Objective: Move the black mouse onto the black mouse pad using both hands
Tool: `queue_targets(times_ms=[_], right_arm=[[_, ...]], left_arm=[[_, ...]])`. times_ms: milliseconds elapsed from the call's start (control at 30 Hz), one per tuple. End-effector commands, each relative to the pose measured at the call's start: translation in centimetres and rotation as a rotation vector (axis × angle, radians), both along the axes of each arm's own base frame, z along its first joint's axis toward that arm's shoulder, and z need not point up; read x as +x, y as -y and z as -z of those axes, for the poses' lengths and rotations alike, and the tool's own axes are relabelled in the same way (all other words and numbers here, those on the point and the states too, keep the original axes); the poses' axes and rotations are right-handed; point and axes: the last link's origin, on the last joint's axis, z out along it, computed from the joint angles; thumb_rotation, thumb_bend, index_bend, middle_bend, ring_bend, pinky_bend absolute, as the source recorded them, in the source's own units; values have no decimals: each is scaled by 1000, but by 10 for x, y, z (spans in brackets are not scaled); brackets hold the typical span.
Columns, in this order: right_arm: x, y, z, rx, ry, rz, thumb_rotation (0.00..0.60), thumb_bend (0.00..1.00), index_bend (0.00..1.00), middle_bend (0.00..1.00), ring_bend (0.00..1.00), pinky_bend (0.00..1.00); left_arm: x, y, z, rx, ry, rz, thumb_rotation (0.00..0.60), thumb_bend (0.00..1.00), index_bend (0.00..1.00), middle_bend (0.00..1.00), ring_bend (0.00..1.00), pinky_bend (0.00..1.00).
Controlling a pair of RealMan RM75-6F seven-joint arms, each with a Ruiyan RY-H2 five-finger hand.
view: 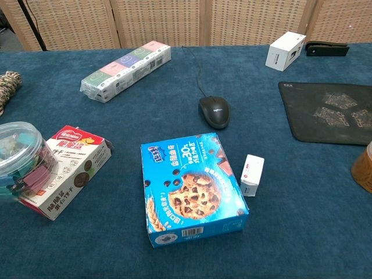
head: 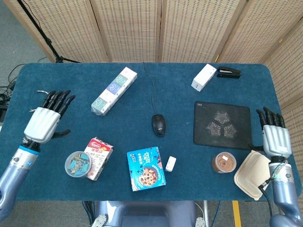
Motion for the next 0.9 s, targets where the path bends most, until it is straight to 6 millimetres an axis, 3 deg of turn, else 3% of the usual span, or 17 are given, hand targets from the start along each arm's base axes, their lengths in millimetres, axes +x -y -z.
queue_targets(times_ms=[33, 267, 567, 900], right_arm=[[19, 19, 19, 53, 21, -20, 600, 0, 0, 0, 0, 0], [55, 55, 62, 86, 106, -25, 600, 0, 0, 0, 0, 0], [112, 87, 129, 176, 186, -89, 600, 0, 0, 0, 0, 0], [162, 101, 188, 224, 234, -158, 600, 0, 0, 0, 0, 0]], left_arm=[[-31, 23, -10, 44, 66, -93, 600, 23, 0, 0, 0, 0], [-65, 41, -25, 129, 129, -240, 600, 24, 0, 0, 0, 0], [-70, 47, -33, 137, 141, -233, 600, 24, 0, 0, 0, 0], [-67, 48, -28, 107, 143, -211, 600, 24, 0, 0, 0, 0]])
